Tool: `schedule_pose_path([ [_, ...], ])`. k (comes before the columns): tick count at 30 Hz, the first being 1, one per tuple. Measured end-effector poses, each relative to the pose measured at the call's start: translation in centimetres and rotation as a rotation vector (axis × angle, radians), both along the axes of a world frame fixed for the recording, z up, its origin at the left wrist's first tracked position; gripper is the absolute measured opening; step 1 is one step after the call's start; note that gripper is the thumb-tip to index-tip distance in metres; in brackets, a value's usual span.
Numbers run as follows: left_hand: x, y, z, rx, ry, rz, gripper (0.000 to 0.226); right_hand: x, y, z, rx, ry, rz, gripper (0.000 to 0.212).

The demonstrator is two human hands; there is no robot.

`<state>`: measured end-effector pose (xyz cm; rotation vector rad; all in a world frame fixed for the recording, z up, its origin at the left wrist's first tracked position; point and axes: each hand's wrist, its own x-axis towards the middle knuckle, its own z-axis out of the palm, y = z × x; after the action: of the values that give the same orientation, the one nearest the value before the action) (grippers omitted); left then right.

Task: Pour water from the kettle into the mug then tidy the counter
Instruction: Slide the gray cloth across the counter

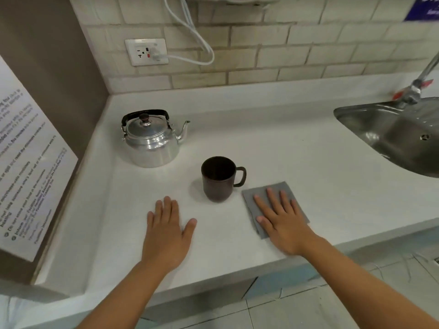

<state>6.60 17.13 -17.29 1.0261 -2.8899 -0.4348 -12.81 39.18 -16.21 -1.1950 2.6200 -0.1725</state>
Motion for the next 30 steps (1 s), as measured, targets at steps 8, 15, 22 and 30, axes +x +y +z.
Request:
schedule_pose_path([
  [8,0.3,0.9,-0.7,-0.073,0.034,0.028,0.077,-9.2,-8.5,0.4,0.141,0.038,0.04,0.06],
  [15,0.1,1.5,-0.2,-0.069,0.014,0.048,0.075,-2.6,-2.8,-0.4,-0.022,0.002,-0.074,0.062],
  [22,0.4,1.3,1.1,0.105,0.053,0.052,0.064,9.7,-2.7,-0.2,-0.003,0.018,0.125,0.06],
  [30,2.0,0.9,3.6,0.205,0.446,0.089,0.049,14.2,-10.2,1.4,-0.125,-0.204,0.32,0.063],
])
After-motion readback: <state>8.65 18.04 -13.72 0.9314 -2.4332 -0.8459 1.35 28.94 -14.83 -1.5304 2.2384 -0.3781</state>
